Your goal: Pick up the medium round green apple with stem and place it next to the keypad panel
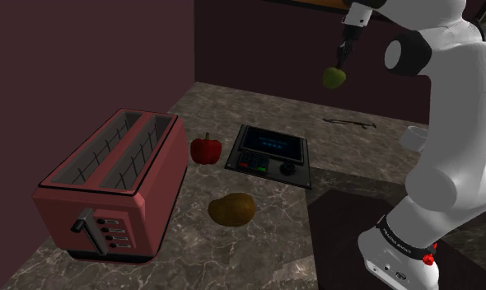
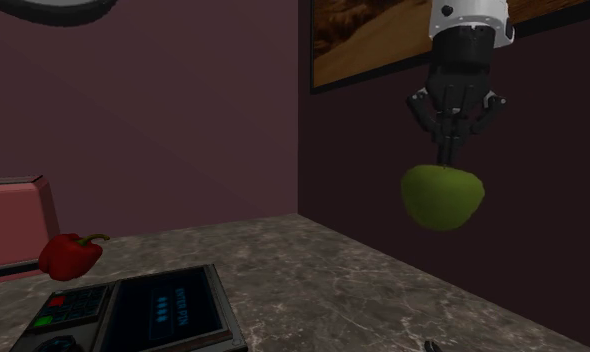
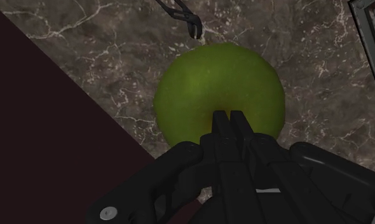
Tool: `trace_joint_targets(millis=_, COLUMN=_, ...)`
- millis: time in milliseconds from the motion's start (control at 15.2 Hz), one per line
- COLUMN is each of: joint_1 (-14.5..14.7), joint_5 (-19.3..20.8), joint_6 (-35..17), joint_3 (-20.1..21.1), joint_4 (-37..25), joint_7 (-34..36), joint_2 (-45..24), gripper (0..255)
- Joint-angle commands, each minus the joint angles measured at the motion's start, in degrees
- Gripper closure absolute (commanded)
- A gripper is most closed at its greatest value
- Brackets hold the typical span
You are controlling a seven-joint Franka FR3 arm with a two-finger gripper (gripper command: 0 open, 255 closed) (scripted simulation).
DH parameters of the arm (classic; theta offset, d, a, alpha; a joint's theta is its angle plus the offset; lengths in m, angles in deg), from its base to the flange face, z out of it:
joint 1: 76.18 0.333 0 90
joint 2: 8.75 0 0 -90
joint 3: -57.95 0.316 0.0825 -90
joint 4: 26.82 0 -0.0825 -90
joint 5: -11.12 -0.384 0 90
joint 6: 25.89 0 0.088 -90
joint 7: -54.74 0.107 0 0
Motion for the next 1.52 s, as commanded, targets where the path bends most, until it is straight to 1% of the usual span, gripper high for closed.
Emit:
trace_joint_targets(millis=0, joint_1=2.5, joint_5=0.3, joint_6=-1.7, joint_3=0.4, joint_4=2.3, joint_7=2.3, joint_2=0.8, gripper=255)
trace_joint_targets(millis=330, joint_1=7.8, joint_5=0.7, joint_6=-4.9, joint_3=1.4, joint_4=6.4, joint_7=7.6, joint_2=2.0, gripper=255)
trace_joint_targets(millis=396, joint_1=6.8, joint_5=0.6, joint_6=-4.4, joint_3=1.3, joint_4=5.7, joint_7=6.5, joint_2=1.6, gripper=255)
trace_joint_targets(millis=462, joint_1=6.8, joint_5=0.6, joint_6=-4.4, joint_3=1.3, joint_4=5.7, joint_7=6.5, joint_2=1.6, gripper=0)
trace_joint_targets(millis=528, joint_1=9.2, joint_5=0.7, joint_6=-20.6, joint_3=1.5, joint_4=27.2, joint_7=-9.7, joint_2=14.8, gripper=0)
trace_joint_targets(millis=594, joint_1=8.0, joint_5=0.6, joint_6=-7.9, joint_3=1.4, joint_4=14.2, joint_7=3.5, joint_2=6.6, gripper=0)
trace_joint_targets(millis=660, joint_1=8.1, joint_5=0.5, joint_6=-7.9, joint_3=1.3, joint_4=14.2, joint_7=3.5, joint_2=6.6, gripper=0)
trace_joint_targets(millis=792, joint_1=11.1, joint_5=2.4, joint_6=-18.3, joint_3=1.0, joint_4=25.9, joint_7=3.4, joint_2=11.4, gripper=0)
trace_joint_targets(millis=924, joint_1=13.3, joint_5=3.8, joint_6=-27.9, joint_3=0.9, joint_4=34.9, joint_7=3.5, joint_2=14.5, gripper=0)
trace_joint_targets(millis=1056, joint_1=14.9, joint_5=5.0, joint_6=-36.9, joint_3=1.0, joint_4=42.2, joint_7=3.7, joint_2=16.4, gripper=0)
trace_joint_targets(millis=1188, joint_1=16.0, joint_5=5.8, joint_6=-45.5, joint_3=1.2, joint_4=48.1, joint_7=3.9, joint_2=17.2, gripper=0)
trace_joint_targets(millis=1452, joint_1=15.7, joint_5=5.0, joint_6=-47.9, joint_3=1.5, joint_4=48.9, joint_7=3.4, joint_2=15.5, gripper=0)
